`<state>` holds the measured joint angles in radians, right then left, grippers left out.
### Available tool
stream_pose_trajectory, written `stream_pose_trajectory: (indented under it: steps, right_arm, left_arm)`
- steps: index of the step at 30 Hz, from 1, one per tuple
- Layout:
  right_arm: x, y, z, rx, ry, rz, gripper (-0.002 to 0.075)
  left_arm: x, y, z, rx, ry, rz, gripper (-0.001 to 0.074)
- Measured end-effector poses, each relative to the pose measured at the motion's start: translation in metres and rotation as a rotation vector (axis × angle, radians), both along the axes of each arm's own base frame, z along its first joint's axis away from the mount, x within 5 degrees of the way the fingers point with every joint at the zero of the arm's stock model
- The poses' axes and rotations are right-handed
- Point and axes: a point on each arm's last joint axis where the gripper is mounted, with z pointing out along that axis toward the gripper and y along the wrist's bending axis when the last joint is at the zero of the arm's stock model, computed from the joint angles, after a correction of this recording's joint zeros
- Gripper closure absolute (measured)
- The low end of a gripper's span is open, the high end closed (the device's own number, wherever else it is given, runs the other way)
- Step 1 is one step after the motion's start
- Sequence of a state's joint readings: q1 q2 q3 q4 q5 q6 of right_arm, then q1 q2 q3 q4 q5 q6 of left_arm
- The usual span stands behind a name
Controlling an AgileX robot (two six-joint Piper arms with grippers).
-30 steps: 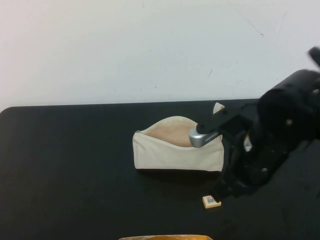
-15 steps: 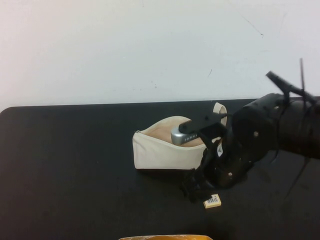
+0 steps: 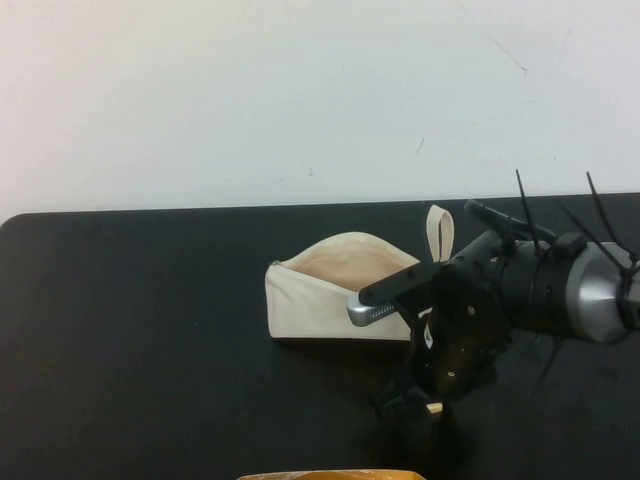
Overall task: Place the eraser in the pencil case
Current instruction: Pick up the eraser from the table
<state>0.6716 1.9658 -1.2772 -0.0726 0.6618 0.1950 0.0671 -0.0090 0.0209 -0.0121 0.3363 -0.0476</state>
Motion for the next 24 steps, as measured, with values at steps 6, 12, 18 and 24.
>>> stream_pose_trajectory:
  steps: [6, 12, 18, 24]
  right_arm:
    - [0.005, -0.001, -0.007, -0.012, -0.025, -0.021, 0.0262]
    - [0.007, 0.002, -0.013, 0.003, -0.023, -0.041, 0.0280]
    - [0.006, 0.002, -0.013, 0.000, -0.004, -0.054, 0.0414]
    - [-0.002, -0.003, 0.022, 0.028, -0.026, -0.030, 0.0414]
  left_arm:
    - [0.000, 0.000, 0.000, 0.000, 0.000, 0.000, 0.0738]
    - [0.000, 0.000, 0.000, 0.000, 0.000, 0.000, 0.0738]
    - [0.000, 0.000, 0.000, 0.000, 0.000, 0.000, 0.0738]
    - [0.000, 0.000, 0.000, 0.000, 0.000, 0.000, 0.0738]
